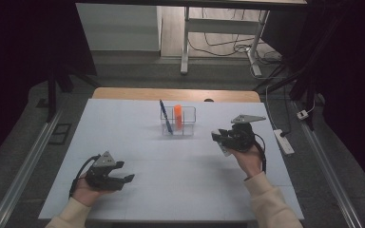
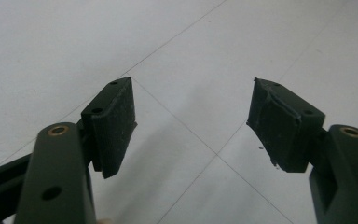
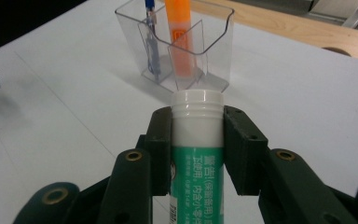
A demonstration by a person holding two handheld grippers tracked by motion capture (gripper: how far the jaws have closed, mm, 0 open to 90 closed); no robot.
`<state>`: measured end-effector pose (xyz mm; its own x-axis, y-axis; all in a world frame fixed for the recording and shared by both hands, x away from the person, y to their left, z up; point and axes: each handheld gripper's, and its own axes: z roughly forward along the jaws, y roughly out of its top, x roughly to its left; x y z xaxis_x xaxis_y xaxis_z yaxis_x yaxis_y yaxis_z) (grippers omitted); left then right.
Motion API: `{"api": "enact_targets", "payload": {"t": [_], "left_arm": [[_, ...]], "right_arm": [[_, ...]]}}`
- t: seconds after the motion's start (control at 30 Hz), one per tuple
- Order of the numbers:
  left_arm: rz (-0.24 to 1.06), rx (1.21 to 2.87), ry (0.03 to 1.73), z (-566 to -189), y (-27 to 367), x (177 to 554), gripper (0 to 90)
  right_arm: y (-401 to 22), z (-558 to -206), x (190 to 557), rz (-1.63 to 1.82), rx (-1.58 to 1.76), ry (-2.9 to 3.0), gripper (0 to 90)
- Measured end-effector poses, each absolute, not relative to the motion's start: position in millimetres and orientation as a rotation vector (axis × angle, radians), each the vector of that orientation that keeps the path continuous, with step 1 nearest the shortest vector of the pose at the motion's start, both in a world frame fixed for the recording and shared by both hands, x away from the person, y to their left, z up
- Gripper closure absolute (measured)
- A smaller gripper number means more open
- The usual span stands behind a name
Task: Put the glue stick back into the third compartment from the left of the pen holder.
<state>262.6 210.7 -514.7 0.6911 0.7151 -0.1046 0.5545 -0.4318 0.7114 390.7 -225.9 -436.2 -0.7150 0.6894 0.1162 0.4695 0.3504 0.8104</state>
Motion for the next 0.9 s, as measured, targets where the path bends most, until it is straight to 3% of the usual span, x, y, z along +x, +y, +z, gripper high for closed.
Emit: {"api": "enact_targets", "payload": {"t": [0.9], "left_arm": [[0.275,2.145,0.972,-514.8,211.0,263.1,31.4]], "right_arm": [[-233.0,-426.3,392.4,1.500,1.013,2.253,64.6]]}}
